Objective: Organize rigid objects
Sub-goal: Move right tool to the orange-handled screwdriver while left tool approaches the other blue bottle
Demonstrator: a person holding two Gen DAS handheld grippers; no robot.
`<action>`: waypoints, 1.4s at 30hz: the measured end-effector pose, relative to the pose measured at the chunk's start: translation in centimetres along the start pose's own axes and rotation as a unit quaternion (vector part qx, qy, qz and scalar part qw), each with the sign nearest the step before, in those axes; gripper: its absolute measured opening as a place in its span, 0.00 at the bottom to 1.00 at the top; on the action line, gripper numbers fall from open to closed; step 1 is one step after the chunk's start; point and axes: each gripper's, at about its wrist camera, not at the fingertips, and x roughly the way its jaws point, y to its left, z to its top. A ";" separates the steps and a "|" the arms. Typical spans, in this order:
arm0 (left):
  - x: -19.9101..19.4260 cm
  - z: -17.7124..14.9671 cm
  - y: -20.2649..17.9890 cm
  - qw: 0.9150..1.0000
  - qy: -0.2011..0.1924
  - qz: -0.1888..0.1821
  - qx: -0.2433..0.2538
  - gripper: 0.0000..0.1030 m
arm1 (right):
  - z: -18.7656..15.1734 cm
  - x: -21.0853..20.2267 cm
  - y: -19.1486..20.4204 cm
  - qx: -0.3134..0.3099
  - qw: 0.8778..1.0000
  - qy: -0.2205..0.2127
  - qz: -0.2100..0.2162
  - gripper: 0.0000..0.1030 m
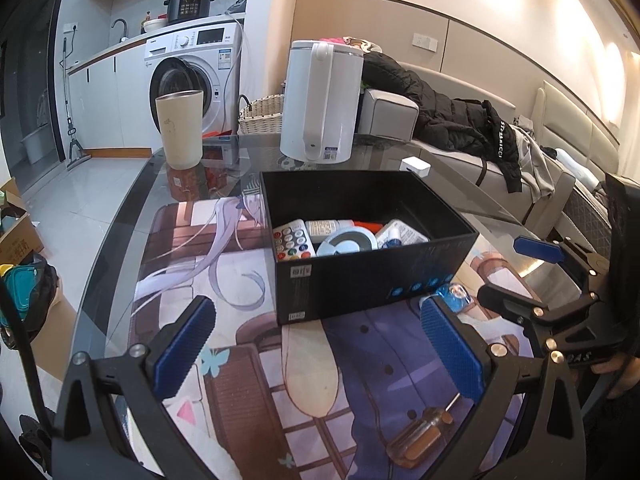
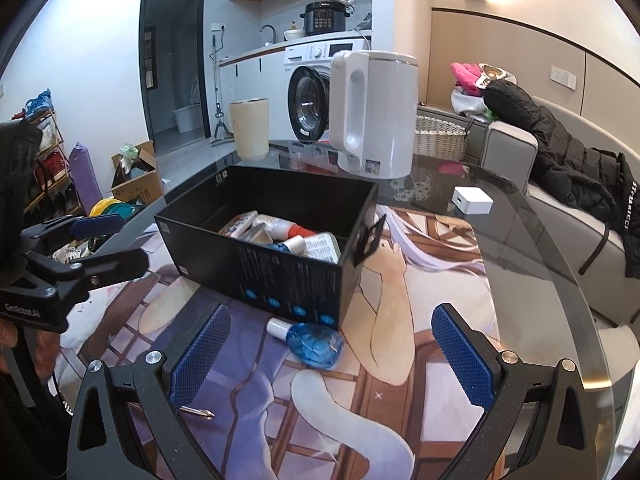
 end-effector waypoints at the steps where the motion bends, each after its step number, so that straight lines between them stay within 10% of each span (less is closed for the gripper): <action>1: 0.0 -0.2 0.0 1.000 0.002 0.001 0.002 1.00 | -0.1 0.1 -0.1 0.002 1.000 0.004 -0.002 0.99; 13: -0.3 -1.8 -0.1 0.999 0.031 -0.008 0.011 1.00 | -1.7 0.9 -1.0 0.014 0.998 0.055 -0.010 0.99; 42: -1.1 -2.1 2.6 0.998 0.031 0.038 -0.026 1.00 | -4.6 0.0 8.5 -0.017 0.988 0.098 0.121 0.99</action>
